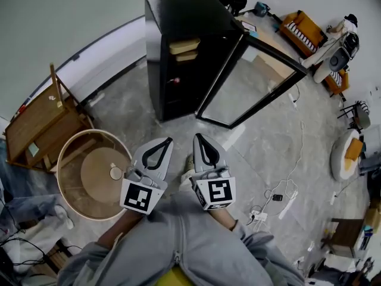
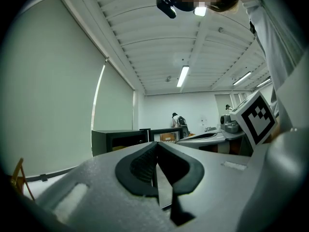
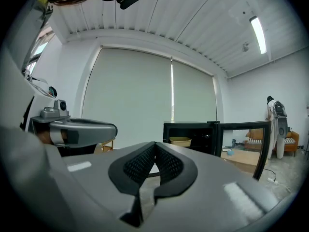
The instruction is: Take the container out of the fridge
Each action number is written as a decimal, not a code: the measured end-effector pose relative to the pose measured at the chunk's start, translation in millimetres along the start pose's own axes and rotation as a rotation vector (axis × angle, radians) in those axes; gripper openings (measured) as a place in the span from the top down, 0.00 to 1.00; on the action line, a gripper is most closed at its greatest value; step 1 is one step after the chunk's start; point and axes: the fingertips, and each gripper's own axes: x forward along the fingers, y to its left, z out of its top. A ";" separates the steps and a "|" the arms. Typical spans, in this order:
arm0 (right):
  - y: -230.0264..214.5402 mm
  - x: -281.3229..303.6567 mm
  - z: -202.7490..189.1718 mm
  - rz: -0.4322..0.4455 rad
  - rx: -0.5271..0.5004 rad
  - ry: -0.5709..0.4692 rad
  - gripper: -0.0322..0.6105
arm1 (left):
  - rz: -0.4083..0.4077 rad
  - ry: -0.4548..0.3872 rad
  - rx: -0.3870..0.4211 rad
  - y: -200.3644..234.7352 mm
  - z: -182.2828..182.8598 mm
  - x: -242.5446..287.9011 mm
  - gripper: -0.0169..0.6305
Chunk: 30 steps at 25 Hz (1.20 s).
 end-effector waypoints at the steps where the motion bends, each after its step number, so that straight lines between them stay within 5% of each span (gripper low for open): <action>1: -9.0 11.9 -0.4 0.014 -0.003 -0.001 0.95 | 0.010 -0.001 -0.004 5.4 -0.6 12.3 0.97; 17: -156.9 153.4 4.5 0.258 -0.034 -0.004 0.95 | 0.234 0.010 -0.019 55.8 -4.5 197.0 0.97; 30: -199.7 198.1 -13.1 0.339 -0.003 0.028 0.95 | 0.347 0.065 -0.047 83.4 -22.3 253.9 0.97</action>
